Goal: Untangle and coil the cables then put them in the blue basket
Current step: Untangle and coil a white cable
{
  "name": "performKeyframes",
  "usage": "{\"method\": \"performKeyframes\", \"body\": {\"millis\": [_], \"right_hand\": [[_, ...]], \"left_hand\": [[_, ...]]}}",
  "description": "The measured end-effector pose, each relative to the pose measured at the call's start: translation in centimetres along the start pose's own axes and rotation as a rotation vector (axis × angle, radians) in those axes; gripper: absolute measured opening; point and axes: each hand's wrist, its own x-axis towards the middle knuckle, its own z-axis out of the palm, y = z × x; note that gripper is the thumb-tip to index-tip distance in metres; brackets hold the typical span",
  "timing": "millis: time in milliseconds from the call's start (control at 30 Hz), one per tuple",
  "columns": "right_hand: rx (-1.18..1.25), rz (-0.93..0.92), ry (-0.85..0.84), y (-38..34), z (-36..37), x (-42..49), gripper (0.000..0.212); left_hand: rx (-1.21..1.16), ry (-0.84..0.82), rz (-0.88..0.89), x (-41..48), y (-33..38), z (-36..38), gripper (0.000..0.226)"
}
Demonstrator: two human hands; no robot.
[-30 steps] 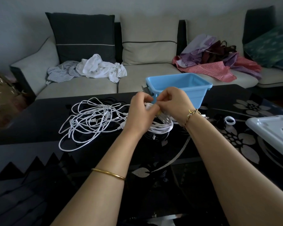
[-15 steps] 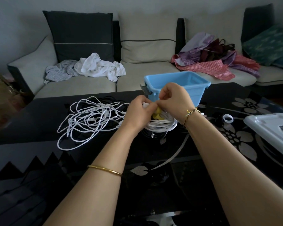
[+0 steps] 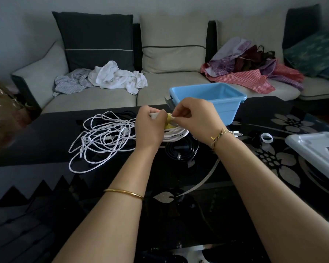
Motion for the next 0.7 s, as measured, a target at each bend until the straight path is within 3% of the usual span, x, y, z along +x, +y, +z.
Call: {"method": "performKeyframes", "body": {"millis": [200,500,600,700], "right_hand": [[-0.169,0.019,-0.191,-0.54,-0.11,-0.17,0.030],[-0.226,0.032,-0.186,-0.80,0.16,-0.09,0.025],[-0.209,-0.011,-0.094,-0.82,-0.12,-0.24,0.011],[-0.340,-0.095,-0.050,-0.94,-0.20,-0.63,0.011]], "left_hand": [[0.034,0.012,0.050,-0.48,0.03,0.11,0.004],[0.022,-0.004,0.042,-0.67,0.20,0.42,0.005],[0.001,-0.018,0.031,-0.56,0.19,0.32,0.007],[-0.056,-0.032,0.011,-0.43,0.19,0.32,0.013]]}}
